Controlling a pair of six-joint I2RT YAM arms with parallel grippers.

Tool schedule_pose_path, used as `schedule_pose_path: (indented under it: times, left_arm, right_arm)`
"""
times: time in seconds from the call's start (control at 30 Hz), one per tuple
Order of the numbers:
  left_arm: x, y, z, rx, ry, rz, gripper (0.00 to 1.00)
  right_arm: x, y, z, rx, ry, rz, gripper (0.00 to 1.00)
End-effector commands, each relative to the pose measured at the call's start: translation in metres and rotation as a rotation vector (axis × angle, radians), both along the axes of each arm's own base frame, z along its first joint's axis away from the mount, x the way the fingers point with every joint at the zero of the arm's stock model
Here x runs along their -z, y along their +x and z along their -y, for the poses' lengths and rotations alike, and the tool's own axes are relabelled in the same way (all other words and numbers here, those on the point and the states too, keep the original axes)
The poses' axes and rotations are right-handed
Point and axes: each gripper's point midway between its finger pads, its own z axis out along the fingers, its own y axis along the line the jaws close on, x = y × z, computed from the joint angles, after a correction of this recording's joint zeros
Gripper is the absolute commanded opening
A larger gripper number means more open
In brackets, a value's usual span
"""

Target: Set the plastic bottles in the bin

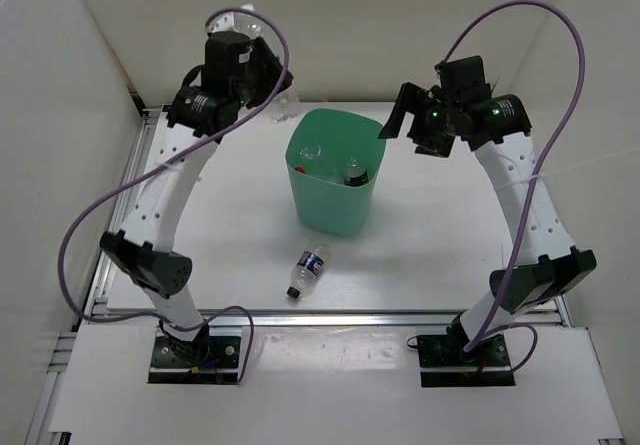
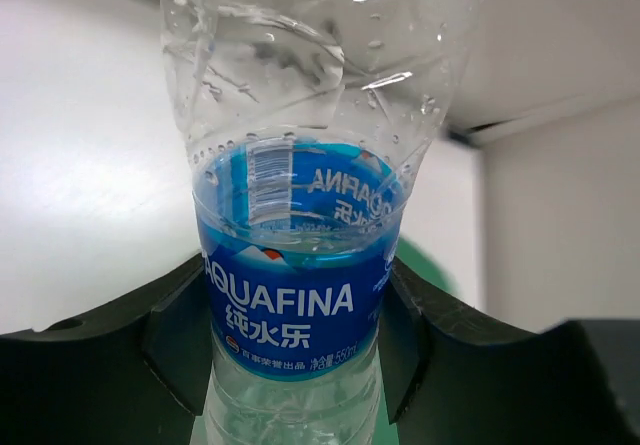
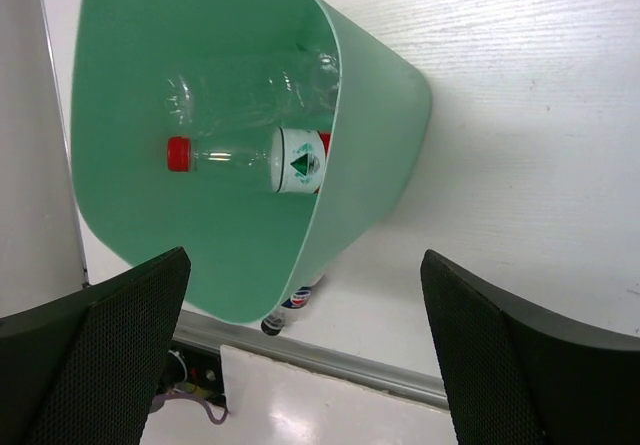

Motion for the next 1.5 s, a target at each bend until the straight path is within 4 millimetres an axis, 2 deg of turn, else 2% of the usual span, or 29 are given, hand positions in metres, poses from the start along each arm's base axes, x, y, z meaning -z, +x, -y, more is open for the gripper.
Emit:
schedule_pose_path:
  times: [0.0,0.13,0.23,0.27,0.3,0.33,0.37,0.47,0.5,0.53,0.57,0.6,0.63,0.67,0.73,0.77,0.8,0.83,0.9,0.93,1.0,1.07,1.13,1.17,1.2,1.23,1.3,1.33,1.47]
  left_arm:
    - [-0.026,-0.031,0.025,0.077,0.033,0.035,0.61]
    - [0.003,-0.061,0.085,0.205,0.056,-0.025,0.61]
    - [0.022,-0.081,0.109,0.261,0.104,-0.050,0.66]
    - [0.027,-0.085,0.113,0.273,0.111,-0.059,0.69]
    - [0.027,-0.087,0.116,0.296,0.135,-0.050,0.90]
    - [0.031,-0.088,0.115,0.296,0.146,-0.065,1.00]
    - [0.025,-0.088,0.109,0.273,0.158,-0.060,1.00]
    - [-0.024,-0.085,0.084,0.176,0.147,0.032,1.00]
    - [-0.052,-0.095,0.071,0.155,0.116,0.087,1.00]
    - [-0.062,-0.095,0.056,0.116,0.108,0.114,1.00]
    - [-0.075,-0.093,0.041,0.067,0.078,0.154,1.00]
    - [-0.101,-0.108,0.014,0.003,0.035,0.218,1.00]
    - [-0.078,-0.111,0.004,-0.033,0.070,0.184,1.00]
    - [-0.074,-0.113,-0.013,-0.091,0.065,0.183,1.00]
    - [-0.053,-0.126,-0.062,-0.233,0.100,0.150,1.00]
    - [-0.044,-0.134,-0.071,-0.254,0.109,0.128,1.00]
    - [-0.044,-0.146,-0.096,-0.321,0.107,0.126,1.00]
    - [-0.017,-0.156,-0.108,-0.339,0.153,0.049,1.00]
    - [-0.002,-0.170,-0.130,-0.401,0.157,0.004,1.00]
    - [0.009,-0.182,-0.139,-0.415,0.164,-0.019,1.00]
    - [0.027,-0.198,-0.151,-0.452,0.160,-0.073,1.00]
    - [0.043,-0.214,-0.161,-0.473,0.163,-0.103,1.00]
    - [0.054,-0.230,-0.169,-0.492,0.156,-0.135,1.00]
    - [0.062,-0.235,-0.169,-0.491,0.158,-0.159,1.00]
    - [0.062,-0.239,-0.171,-0.504,0.142,-0.164,1.00]
    - [0.068,-0.248,-0.173,-0.503,0.144,-0.187,1.00]
    - [0.077,-0.253,-0.173,-0.504,0.133,-0.208,1.00]
    - [0.081,-0.256,-0.172,-0.500,0.122,-0.215,1.00]
    - [0.095,-0.267,-0.172,-0.486,0.120,-0.258,1.00]
  right_arm:
    - [-0.017,-0.004,0.003,0.013,0.037,0.057,1.00]
    - [-0.019,-0.007,0.013,0.041,0.046,0.064,1.00]
    - [-0.025,-0.007,0.022,0.067,0.046,0.090,1.00]
    - [-0.021,-0.011,0.023,0.067,0.043,0.080,1.00]
    - [-0.025,-0.013,0.027,0.076,0.048,0.097,1.00]
    - [-0.023,-0.014,0.031,0.095,0.054,0.089,1.00]
    - [-0.024,-0.016,0.031,0.095,0.058,0.099,1.00]
    - [-0.019,-0.028,0.035,0.120,0.093,0.101,1.00]
    - [-0.026,-0.038,0.033,0.099,0.121,0.131,1.00]
    - [-0.004,-0.044,0.029,0.091,0.140,0.079,1.00]
    - [-0.003,-0.047,0.017,0.048,0.200,0.077,1.00]
    - [0.001,-0.055,0.013,0.042,0.236,0.057,1.00]
    - [0.010,-0.060,0.008,0.032,0.271,0.020,1.00]
    - [0.038,-0.066,-0.002,0.064,0.319,-0.081,1.00]
    - [0.070,-0.088,-0.023,0.054,0.419,-0.152,1.00]
    - [0.070,-0.095,-0.031,0.021,0.417,-0.159,1.00]
    - [0.088,-0.102,-0.040,0.017,0.454,-0.128,1.00]
    - [0.097,-0.122,-0.059,-0.047,0.440,-0.110,1.00]
    - [0.103,-0.115,-0.057,0.044,0.394,0.072,1.00]
    - [0.136,-0.136,-0.067,0.046,0.363,0.031,1.00]
    - [0.156,-0.136,-0.067,0.123,0.344,0.051,1.00]
    - [0.177,-0.147,-0.084,0.101,0.302,-0.018,1.00]
    - [0.182,-0.147,-0.093,0.095,0.232,-0.012,1.00]
    - [0.194,-0.138,-0.094,0.119,0.172,-0.009,1.00]
    - [0.188,-0.135,-0.105,0.108,0.176,-0.008,1.00]
    - [0.204,-0.131,-0.110,0.111,0.127,-0.036,1.00]
    - [0.200,-0.123,-0.127,0.082,0.119,-0.033,1.00]
    - [0.214,-0.118,-0.131,0.086,0.086,-0.061,1.00]
    - [0.224,-0.114,-0.150,0.041,0.092,-0.076,1.00]
